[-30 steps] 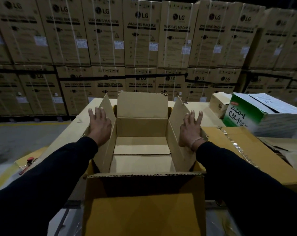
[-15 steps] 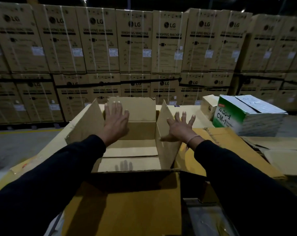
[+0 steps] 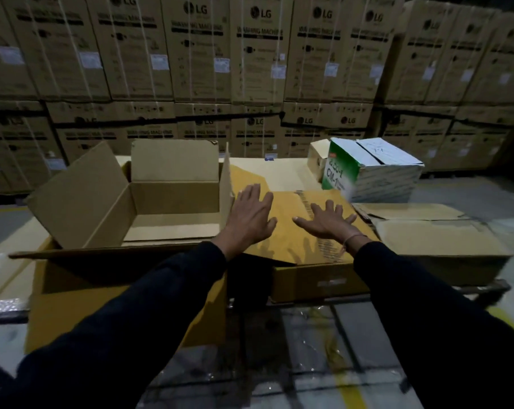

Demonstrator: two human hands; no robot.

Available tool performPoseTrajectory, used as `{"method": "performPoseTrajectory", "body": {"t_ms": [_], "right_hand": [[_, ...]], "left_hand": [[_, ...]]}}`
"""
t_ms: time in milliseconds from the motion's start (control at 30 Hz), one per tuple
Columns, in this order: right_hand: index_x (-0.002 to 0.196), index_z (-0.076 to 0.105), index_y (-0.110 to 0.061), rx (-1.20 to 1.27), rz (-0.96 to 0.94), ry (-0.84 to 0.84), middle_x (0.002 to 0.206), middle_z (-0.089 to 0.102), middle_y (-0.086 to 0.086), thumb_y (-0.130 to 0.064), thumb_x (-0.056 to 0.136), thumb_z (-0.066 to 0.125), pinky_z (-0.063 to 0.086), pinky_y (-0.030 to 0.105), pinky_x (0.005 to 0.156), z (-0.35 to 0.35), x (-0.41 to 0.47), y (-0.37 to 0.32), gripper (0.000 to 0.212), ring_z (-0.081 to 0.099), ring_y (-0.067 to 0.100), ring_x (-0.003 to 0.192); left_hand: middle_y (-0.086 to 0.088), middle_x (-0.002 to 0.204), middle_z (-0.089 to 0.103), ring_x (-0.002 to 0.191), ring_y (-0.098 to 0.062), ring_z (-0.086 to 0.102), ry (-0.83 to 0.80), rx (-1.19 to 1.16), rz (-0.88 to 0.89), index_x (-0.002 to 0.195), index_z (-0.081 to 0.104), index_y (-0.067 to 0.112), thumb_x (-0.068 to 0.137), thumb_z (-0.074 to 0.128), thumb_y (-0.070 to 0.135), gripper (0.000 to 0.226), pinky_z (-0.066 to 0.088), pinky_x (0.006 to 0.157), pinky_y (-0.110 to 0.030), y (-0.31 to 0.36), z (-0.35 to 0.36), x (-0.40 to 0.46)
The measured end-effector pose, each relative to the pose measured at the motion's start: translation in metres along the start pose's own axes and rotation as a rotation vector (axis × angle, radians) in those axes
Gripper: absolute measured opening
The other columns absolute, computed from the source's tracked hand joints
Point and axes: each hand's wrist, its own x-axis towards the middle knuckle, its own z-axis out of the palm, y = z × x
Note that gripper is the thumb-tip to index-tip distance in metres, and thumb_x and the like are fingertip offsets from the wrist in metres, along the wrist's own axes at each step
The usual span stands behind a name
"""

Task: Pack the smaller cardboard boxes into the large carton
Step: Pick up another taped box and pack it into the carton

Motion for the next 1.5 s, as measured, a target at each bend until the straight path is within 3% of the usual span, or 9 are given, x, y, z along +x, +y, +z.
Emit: {"method": "performPoseTrajectory", "body": {"t_ms": [367,733,967,1100,1200,1300,1500], "right_hand": [[0.165,0.02,-0.025,0.095,0.049,-0.022,0.174,-0.002,0.013,-0.08,0.093,0.045,-0.001,0.073,0.12,0.037,-0.003,0.112,0.094,-0.007,0.044,0.158],[0.163,0.025,-0.029,0.065,0.011,0.078,0.173,0.0,0.012,-0.078,0.095,0.043,0.002,0.073,0.121,0.052,0.094,0.153,0.086,-0.004,0.042,0.158],[0.163,0.026,-0.028,0.006,-0.061,0.061,0.173,-0.001,0.016,-0.072,0.098,0.044,0.005,0.07,0.122,0.052,0.189,0.156,0.081,-0.004,0.041,0.158],[0.162,0.025,-0.03,-0.043,-0.07,0.1,0.171,0.007,0.02,-0.075,0.098,0.034,0.011,0.063,0.124,0.075,0.215,0.159,0.079,0.003,0.043,0.157],[0.165,0.022,-0.03,-0.074,-0.075,0.165,0.171,0.011,0.022,-0.078,0.098,0.024,0.011,0.056,0.126,0.088,0.222,0.162,0.082,0.007,0.043,0.157],[0.166,0.021,-0.03,-0.089,-0.084,0.184,0.172,0.012,0.023,-0.079,0.098,0.019,0.008,0.056,0.128,0.096,0.224,0.165,0.084,0.006,0.043,0.158],[0.167,0.018,-0.029,-0.116,-0.094,0.201,0.172,0.009,0.023,-0.08,0.097,0.013,0.008,0.056,0.128,0.104,0.198,0.172,0.086,0.003,0.044,0.159]], "left_hand": [[-0.026,0.159,0.028,0.147,-0.042,0.026,-0.226,-0.077,-0.06,0.15,0.038,0.01,0.098,0.054,0.051,0.069,0.025,0.12,-0.05,0.098,0.066,0.037],[-0.023,0.151,0.038,0.139,-0.041,0.034,-0.325,-0.065,-0.097,0.15,0.038,0.009,0.101,0.045,0.054,0.068,0.031,0.116,-0.051,0.096,0.132,0.185],[-0.024,0.158,0.029,0.148,-0.044,0.02,-0.383,-0.09,-0.164,0.155,0.031,0.012,0.102,0.042,0.055,0.069,0.02,0.121,-0.054,0.073,0.205,0.283],[-0.023,0.159,0.029,0.15,-0.045,0.015,-0.453,-0.13,-0.195,0.155,0.03,0.017,0.103,0.039,0.056,0.066,0.012,0.122,-0.058,0.064,0.24,0.322],[-0.02,0.154,0.037,0.146,-0.045,0.025,-0.496,-0.164,-0.211,0.152,0.034,0.02,0.101,0.038,0.059,0.064,0.01,0.121,-0.063,0.061,0.26,0.338],[-0.018,0.149,0.041,0.14,-0.046,0.034,-0.484,-0.16,-0.243,0.149,0.038,0.021,0.099,0.039,0.064,0.066,0.008,0.119,-0.068,0.067,0.27,0.343],[-0.018,0.149,0.04,0.14,-0.047,0.033,-0.486,-0.176,-0.28,0.148,0.036,0.022,0.097,0.04,0.068,0.07,0.004,0.118,-0.07,0.084,0.268,0.327]]}}
